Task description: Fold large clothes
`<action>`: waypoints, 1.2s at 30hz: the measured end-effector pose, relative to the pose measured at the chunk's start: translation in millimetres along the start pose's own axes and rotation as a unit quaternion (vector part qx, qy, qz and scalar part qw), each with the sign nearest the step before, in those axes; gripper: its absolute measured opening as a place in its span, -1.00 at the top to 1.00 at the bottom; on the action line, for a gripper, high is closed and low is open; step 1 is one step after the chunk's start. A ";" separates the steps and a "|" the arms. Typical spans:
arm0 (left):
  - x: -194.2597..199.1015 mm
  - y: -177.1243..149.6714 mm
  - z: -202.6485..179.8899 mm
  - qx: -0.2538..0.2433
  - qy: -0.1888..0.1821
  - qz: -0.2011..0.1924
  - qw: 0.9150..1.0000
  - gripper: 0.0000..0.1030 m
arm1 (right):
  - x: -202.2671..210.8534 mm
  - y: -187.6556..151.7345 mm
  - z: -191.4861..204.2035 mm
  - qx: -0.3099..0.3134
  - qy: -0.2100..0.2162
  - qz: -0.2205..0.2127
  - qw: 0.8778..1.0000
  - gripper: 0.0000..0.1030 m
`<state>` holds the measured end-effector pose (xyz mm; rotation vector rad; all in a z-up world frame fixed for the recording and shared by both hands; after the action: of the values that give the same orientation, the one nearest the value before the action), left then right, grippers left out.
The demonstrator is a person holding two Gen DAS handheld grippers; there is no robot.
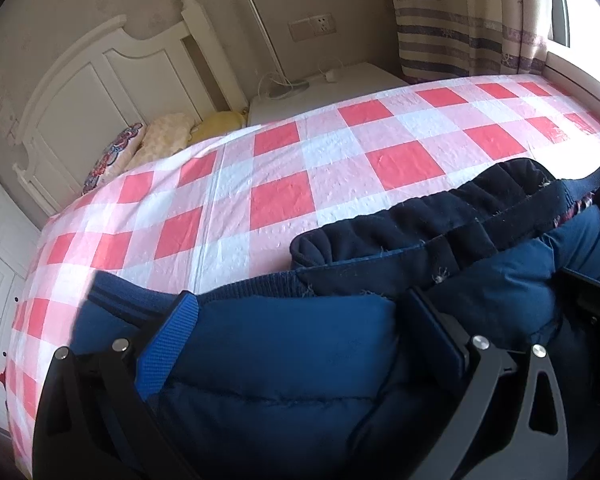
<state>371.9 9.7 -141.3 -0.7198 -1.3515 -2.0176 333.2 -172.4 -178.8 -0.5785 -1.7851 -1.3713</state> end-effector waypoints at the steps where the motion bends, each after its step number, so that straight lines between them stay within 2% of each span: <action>1: 5.9 1.3 4.3 -0.003 -0.002 0.002 1.000 -0.96 | 5.4 1.5 -3.3 -0.009 0.007 0.010 1.000 -0.61; 3: 23.0 4.3 14.6 -0.002 -0.006 -0.011 1.000 -0.96 | 25.6 5.1 -6.0 -0.026 0.018 -0.001 0.999 -0.61; 5: 47.9 10.8 35.1 0.002 -0.002 -0.041 0.999 -0.96 | 60.3 16.6 -9.0 -0.030 0.029 -0.046 0.998 -0.68; 8: 74.0 18.7 74.1 0.019 0.028 -0.076 0.997 -0.96 | 101.6 31.6 -24.3 -0.030 0.003 -0.099 0.995 -0.78; 10: 75.3 15.6 98.1 0.049 0.040 -0.082 0.995 -0.96 | 111.3 33.2 -38.5 -0.037 -0.009 -0.110 0.993 -0.79; 13: 45.2 -1.4 107.3 0.081 0.015 -0.045 0.996 -0.96 | 87.2 18.6 -57.7 -0.055 -0.015 -0.082 0.995 -0.79; 14: 32.9 -8.2 105.4 0.084 0.014 -0.030 0.996 -0.96 | 68.3 8.4 -63.9 -0.058 -0.022 -0.060 0.996 -0.78; 17: -10.0 -31.4 90.1 0.063 0.012 0.031 0.997 -0.96 | 21.8 -21.2 -77.8 -0.066 -0.033 -0.008 0.997 -0.80; 20: -17.3 -33.0 94.4 0.081 -0.007 0.040 0.996 -0.96 | 12.0 -28.2 -90.7 -0.111 0.013 -0.012 0.994 -0.80; 24: -28.4 -39.9 96.9 0.106 -0.044 0.056 0.992 -0.96 | 11.5 -30.0 -87.0 -0.107 0.013 -0.020 0.994 -0.86; 27: -34.7 -44.6 101.5 0.138 -0.081 0.067 0.985 -0.96 | 12.5 -34.4 -93.1 -0.136 0.049 -0.032 0.989 -0.89; 30: -39.8 -46.3 103.2 0.154 -0.101 0.074 0.980 -0.96 | 12.2 -34.0 -92.1 -0.137 0.052 -0.034 0.989 -0.89; 33: -36.6 -43.6 102.3 0.145 -0.086 0.073 0.983 -0.96 | 12.3 -32.0 -90.8 -0.133 0.046 -0.024 0.990 -0.89; 36: -9.9 -32.9 111.4 0.113 0.003 0.046 0.993 -0.94 | 27.1 -29.0 -92.9 -0.137 0.021 -0.005 0.990 -0.88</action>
<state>366.4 125.7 -131.2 -0.6592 -1.4852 -1.7587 324.7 -272.1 -164.7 -0.6790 -1.5788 -1.6373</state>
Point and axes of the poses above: each gripper's, at about its wrist camera, not at the fingertips, and x roughly against the way its jaws point, z to its left, y to its top, the point moved 6 cm from there along -x, roughly the way its jaws point, and after that the axes turned 4 degrees about y, right-handed, at the moved point
